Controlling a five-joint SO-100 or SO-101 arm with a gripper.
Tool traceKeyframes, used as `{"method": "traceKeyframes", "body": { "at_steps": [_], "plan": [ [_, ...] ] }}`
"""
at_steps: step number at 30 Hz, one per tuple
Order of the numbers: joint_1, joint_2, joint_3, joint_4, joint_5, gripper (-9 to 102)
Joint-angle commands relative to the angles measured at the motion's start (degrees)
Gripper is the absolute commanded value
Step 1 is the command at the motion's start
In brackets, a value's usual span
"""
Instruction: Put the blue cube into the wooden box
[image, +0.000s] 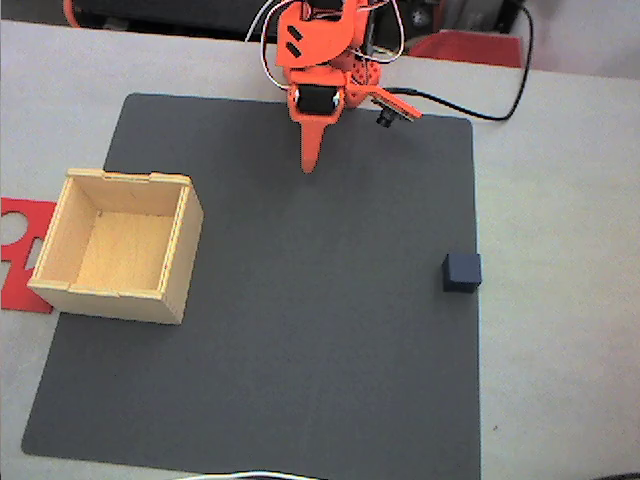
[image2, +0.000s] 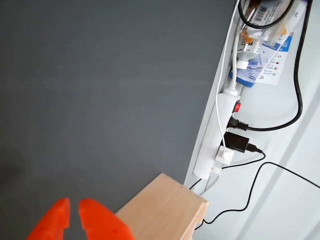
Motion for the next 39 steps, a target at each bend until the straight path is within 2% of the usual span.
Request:
{"method": "traceKeyframes", "body": {
  "at_steps": [1,19,23,26,28,32,35,39],
  "plan": [
    [-2.11,0.79,0.00,-0.53,-1.58,0],
    [-2.20,0.79,0.18,-1.49,-2.20,1],
    [-1.41,0.79,0.44,-2.90,-5.19,11],
    [-1.41,-1.14,-0.18,-7.38,-6.24,15],
    [-1.76,-10.20,-2.99,-14.15,-7.21,16],
    [-1.49,-44.30,-18.90,-27.33,-6.59,18],
    [-1.67,-66.01,-36.12,-26.72,-6.15,20],
    [-2.20,-83.85,-57.04,-19.78,-7.65,22]
  ]
}}
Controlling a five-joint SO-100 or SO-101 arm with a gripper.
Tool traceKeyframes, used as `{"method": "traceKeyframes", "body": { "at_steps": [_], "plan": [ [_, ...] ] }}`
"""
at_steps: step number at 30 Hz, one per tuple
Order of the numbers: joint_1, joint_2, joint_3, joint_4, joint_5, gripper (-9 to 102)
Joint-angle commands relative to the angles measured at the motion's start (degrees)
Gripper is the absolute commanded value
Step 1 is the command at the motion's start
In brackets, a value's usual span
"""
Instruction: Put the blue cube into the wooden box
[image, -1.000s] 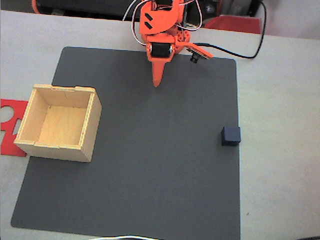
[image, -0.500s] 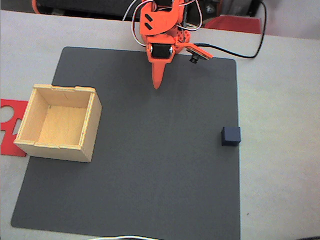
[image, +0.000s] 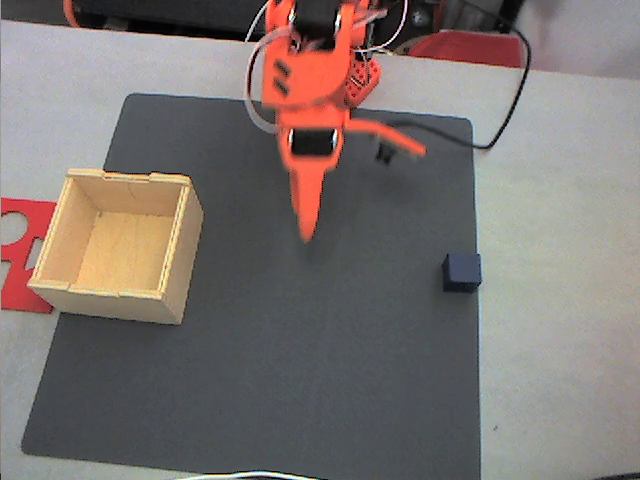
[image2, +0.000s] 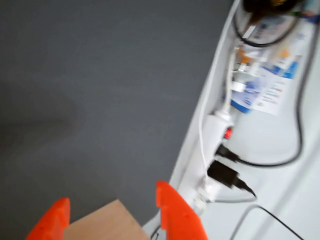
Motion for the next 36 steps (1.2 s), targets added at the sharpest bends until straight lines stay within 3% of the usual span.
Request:
{"method": "traceKeyframes", "body": {
  "at_steps": [1,5,15,19,24,36],
  "plan": [
    [-1.49,-15.56,-20.30,4.92,-3.34,22],
    [-5.98,-25.31,-32.96,14.06,-14.77,24],
    [-12.92,-38.94,-49.66,24.70,-38.58,24],
    [-14.41,-51.59,-65.92,36.39,-46.32,24],
    [-16.70,-74.44,-103.27,54.67,-47.29,24],
    [-26.72,-68.38,-105.82,54.67,-44.82,24]
  ]
}}
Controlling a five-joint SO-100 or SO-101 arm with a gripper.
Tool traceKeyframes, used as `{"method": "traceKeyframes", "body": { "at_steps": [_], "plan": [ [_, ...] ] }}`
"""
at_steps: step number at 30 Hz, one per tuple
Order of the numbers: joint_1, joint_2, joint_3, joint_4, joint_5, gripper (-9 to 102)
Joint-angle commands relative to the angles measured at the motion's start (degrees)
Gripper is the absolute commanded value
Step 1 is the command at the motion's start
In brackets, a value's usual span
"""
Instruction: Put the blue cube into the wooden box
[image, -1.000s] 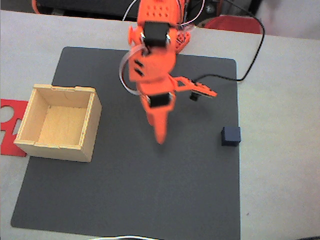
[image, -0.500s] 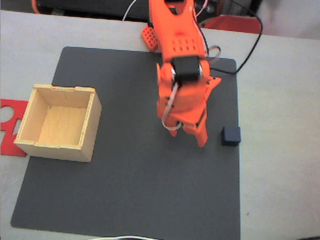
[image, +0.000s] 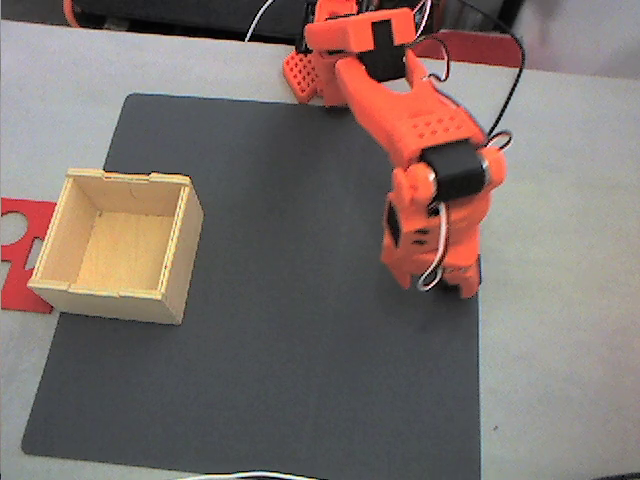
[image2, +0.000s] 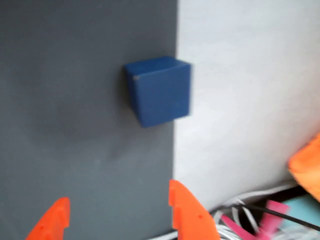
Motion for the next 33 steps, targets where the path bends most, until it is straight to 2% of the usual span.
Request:
{"method": "traceKeyframes", "body": {
  "at_steps": [1,12,22,33],
  "plan": [
    [-3.34,4.31,-2.20,0.70,1.67,24],
    [-9.40,2.64,-0.97,0.79,6.94,25],
    [-8.53,9.05,13.80,0.88,13.54,26],
    [-6.59,8.88,14.77,0.88,11.78,29]
  ]
}}
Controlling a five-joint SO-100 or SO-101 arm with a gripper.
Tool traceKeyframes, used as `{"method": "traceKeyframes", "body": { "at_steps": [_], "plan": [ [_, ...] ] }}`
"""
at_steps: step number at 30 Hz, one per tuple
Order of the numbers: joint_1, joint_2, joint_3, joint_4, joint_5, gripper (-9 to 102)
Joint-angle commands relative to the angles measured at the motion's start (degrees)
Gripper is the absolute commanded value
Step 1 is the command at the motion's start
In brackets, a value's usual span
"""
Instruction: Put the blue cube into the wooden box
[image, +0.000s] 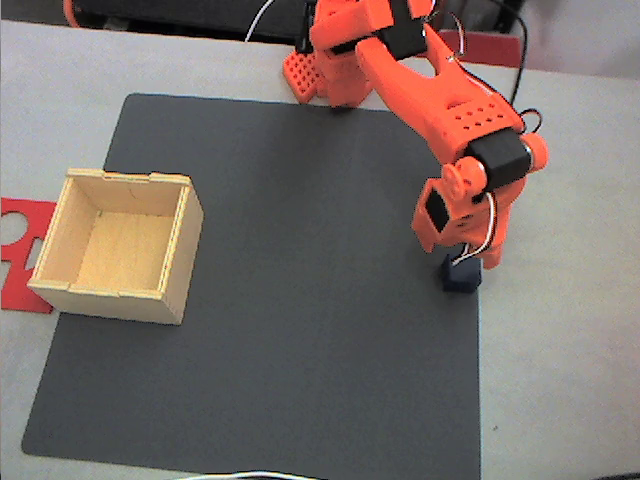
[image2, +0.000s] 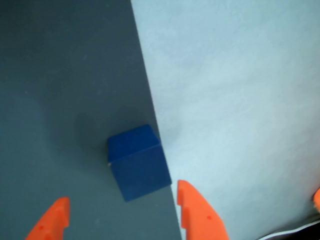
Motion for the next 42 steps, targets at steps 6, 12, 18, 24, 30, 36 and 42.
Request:
{"method": "traceKeyframes", "body": {
  "at_steps": [6,12,18,24,30,36,42],
  "plan": [
    [0.00,1.23,0.00,0.53,-3.25,31],
    [-0.09,-0.88,0.00,0.53,-3.34,31],
    [0.53,-3.69,0.00,0.53,-3.96,31],
    [0.62,-5.98,-0.53,0.44,-5.71,30],
    [0.62,-8.88,-4.22,0.09,-6.94,21],
    [0.88,-11.87,-9.84,0.00,-8.17,0],
    [1.67,-11.25,-12.74,0.26,-8.35,0]
  ]
}}
